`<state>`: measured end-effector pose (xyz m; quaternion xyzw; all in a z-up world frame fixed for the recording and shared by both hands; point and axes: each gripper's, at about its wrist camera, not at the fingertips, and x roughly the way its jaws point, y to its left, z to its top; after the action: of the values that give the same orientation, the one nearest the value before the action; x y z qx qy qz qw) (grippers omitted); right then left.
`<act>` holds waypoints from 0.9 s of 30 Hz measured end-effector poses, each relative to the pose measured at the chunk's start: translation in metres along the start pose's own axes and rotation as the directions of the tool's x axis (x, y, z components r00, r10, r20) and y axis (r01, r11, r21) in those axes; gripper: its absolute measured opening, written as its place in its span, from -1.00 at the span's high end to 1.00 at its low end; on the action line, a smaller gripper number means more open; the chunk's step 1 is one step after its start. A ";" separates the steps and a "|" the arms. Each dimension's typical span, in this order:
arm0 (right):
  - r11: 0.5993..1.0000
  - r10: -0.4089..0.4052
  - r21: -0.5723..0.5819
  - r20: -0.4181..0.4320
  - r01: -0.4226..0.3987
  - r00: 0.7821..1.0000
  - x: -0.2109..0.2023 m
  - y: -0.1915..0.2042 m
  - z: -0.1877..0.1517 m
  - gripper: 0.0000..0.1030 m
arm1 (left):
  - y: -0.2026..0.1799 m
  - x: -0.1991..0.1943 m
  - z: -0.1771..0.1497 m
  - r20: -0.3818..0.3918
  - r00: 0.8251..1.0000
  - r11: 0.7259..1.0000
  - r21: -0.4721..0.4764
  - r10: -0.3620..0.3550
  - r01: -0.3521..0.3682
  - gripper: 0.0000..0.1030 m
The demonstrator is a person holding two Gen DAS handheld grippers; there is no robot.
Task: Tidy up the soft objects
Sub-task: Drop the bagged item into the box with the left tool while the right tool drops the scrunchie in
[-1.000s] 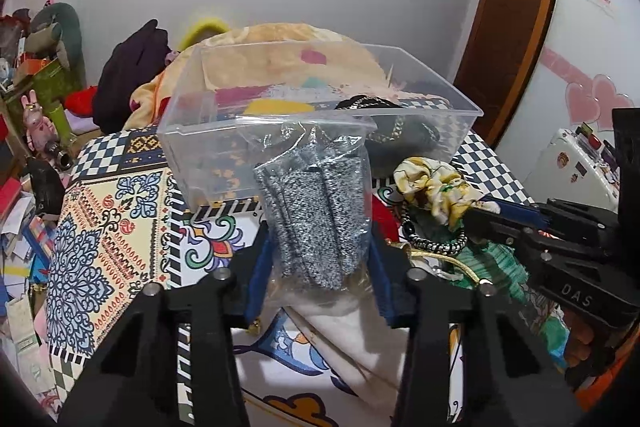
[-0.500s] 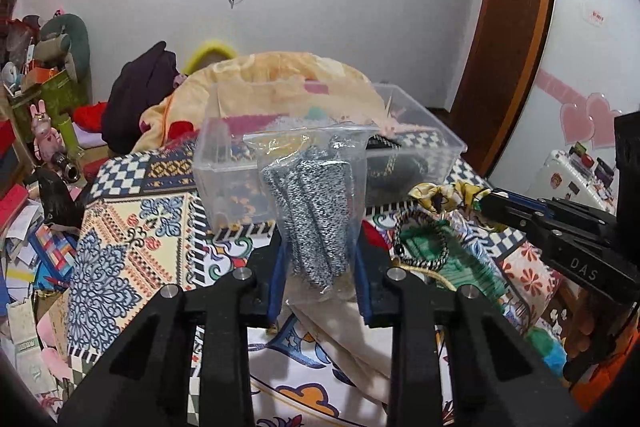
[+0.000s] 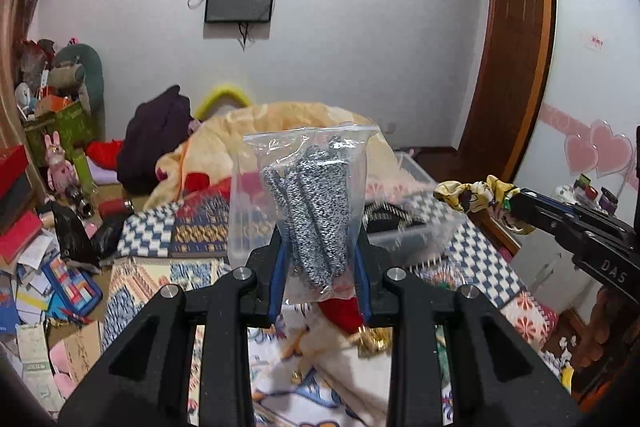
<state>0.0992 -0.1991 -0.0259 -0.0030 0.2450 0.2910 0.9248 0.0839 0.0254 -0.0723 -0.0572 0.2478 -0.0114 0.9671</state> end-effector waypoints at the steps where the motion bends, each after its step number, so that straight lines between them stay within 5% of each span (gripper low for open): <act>1: 1.000 0.003 -0.004 0.012 -0.003 1.000 0.002 0.001 0.005 0.78 | 0.001 0.001 0.004 0.008 1.000 1.000 -0.002 0.002 -0.002 0.43; 13: 1.000 -0.003 -0.013 0.038 0.004 0.999 0.035 0.004 0.025 0.78 | 0.016 0.045 0.025 -0.008 0.999 0.999 -0.021 0.049 -0.049 0.43; 27: 1.000 -0.011 -0.025 -0.098 0.008 0.995 0.091 0.006 0.017 0.78 | 0.022 0.118 0.013 -0.187 0.982 0.999 0.004 0.041 -0.041 0.43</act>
<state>0.1681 -0.1426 -0.0510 -0.0299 0.2865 0.2891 0.9129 0.1933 0.0422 -0.1194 -0.0506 0.3385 0.0032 0.9396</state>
